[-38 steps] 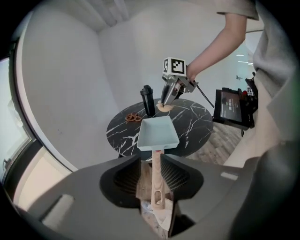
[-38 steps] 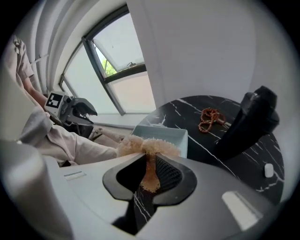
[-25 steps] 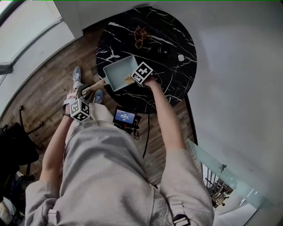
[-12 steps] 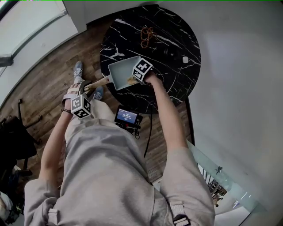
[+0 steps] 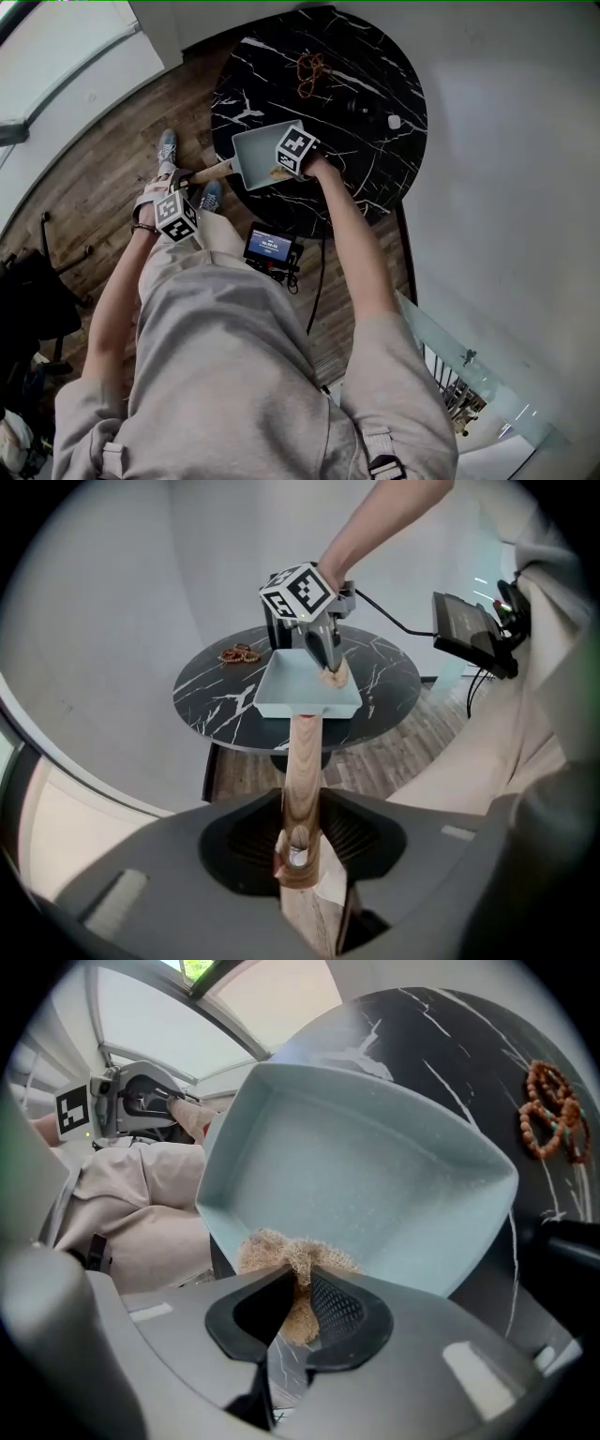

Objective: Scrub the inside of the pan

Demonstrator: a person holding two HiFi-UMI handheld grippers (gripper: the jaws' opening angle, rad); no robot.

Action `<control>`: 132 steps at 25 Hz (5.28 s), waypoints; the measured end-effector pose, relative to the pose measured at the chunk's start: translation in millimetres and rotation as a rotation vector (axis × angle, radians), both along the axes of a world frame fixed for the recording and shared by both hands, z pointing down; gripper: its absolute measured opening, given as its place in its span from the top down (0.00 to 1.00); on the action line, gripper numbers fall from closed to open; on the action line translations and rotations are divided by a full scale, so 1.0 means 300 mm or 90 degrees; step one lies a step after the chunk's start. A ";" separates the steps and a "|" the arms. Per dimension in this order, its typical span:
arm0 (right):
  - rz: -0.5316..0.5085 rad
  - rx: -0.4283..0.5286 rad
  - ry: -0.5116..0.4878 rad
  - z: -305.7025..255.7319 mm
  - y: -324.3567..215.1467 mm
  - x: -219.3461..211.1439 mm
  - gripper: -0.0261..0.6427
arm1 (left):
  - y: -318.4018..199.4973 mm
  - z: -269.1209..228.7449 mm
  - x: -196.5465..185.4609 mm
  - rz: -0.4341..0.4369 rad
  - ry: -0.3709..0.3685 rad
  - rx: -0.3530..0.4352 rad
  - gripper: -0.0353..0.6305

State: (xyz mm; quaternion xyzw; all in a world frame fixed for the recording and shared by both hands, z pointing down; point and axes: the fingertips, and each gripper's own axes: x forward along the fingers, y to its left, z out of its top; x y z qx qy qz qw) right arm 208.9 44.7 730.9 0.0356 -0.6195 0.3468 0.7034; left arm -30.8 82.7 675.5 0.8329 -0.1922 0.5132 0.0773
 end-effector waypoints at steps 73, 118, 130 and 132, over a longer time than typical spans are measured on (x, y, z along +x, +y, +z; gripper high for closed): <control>0.025 0.418 -0.016 -0.080 -0.401 -0.114 0.87 | 0.012 0.048 0.055 0.031 -0.019 -0.063 0.75; -0.127 0.346 -0.204 -0.082 -0.175 -0.422 0.85 | 0.013 0.060 0.041 0.011 -0.077 -0.094 0.75; 0.024 0.392 -0.237 -0.075 -0.157 -0.433 0.74 | 0.007 0.064 0.035 0.021 -0.087 -0.103 0.75; -0.009 0.383 -0.227 -0.069 -0.148 -0.438 0.75 | 0.007 0.062 0.035 0.021 -0.090 -0.103 0.75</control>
